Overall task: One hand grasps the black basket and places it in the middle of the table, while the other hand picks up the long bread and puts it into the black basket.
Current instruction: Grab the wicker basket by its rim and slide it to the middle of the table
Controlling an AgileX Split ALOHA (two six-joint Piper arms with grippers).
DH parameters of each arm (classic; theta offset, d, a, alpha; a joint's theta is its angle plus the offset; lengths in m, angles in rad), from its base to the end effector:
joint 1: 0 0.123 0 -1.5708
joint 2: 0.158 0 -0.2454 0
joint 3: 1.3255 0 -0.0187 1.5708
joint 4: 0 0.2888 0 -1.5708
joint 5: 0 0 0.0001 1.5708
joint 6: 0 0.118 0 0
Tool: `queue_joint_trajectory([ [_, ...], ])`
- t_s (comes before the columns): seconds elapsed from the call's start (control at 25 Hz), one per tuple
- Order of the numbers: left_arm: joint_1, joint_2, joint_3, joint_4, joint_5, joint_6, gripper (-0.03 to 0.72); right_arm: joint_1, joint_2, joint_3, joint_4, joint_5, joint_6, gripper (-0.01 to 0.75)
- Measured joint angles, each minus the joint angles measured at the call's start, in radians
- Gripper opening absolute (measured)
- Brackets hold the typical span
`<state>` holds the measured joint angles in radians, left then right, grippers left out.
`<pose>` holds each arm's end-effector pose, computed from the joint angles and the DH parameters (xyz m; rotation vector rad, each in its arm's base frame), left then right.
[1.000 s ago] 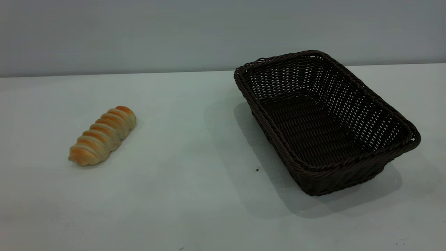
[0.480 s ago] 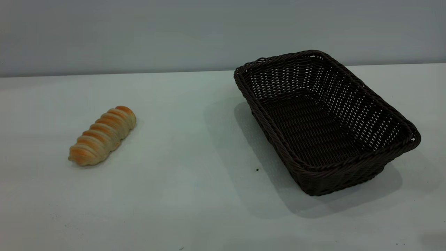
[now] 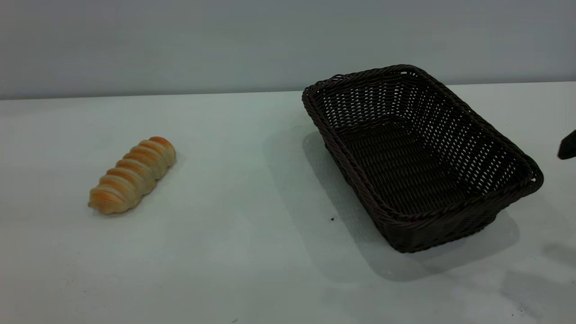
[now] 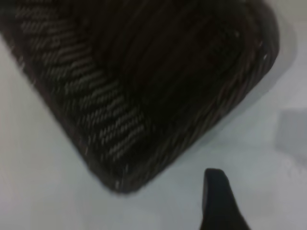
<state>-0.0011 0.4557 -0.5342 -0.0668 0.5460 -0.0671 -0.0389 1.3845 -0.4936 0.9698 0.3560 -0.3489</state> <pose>0.1906 -0.0043 0.2867 -0.0972 1.9491 -0.1166 0.2681 0.0236 0.0776 0.7064 2.5283 0.5759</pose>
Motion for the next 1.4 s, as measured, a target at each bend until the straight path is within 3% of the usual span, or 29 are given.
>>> queue_joint_trajectory([
  [0.4, 0.000, 0.000, 0.000, 0.000, -0.001, -0.003, 0.531, 0.001, 0.241, -0.068, 0.213, -0.023, -0.118, 0.459],
  [0.84, 0.000, 0.000, 0.000, 0.000, -0.001, -0.004, 0.528, 0.142, 0.419, -0.178, 0.337, -0.067, -0.124, 0.459],
  [1.2, 0.000, 0.000, 0.000, 0.000, 0.000, -0.004, 0.527, 0.150, 0.623, -0.269, 0.447, -0.142, -0.125, 0.459],
  [1.4, 0.000, 0.000, 0.000, 0.000, 0.013, -0.004, 0.527, 0.150, 0.694, -0.332, 0.482, -0.148, -0.125, 0.392],
])
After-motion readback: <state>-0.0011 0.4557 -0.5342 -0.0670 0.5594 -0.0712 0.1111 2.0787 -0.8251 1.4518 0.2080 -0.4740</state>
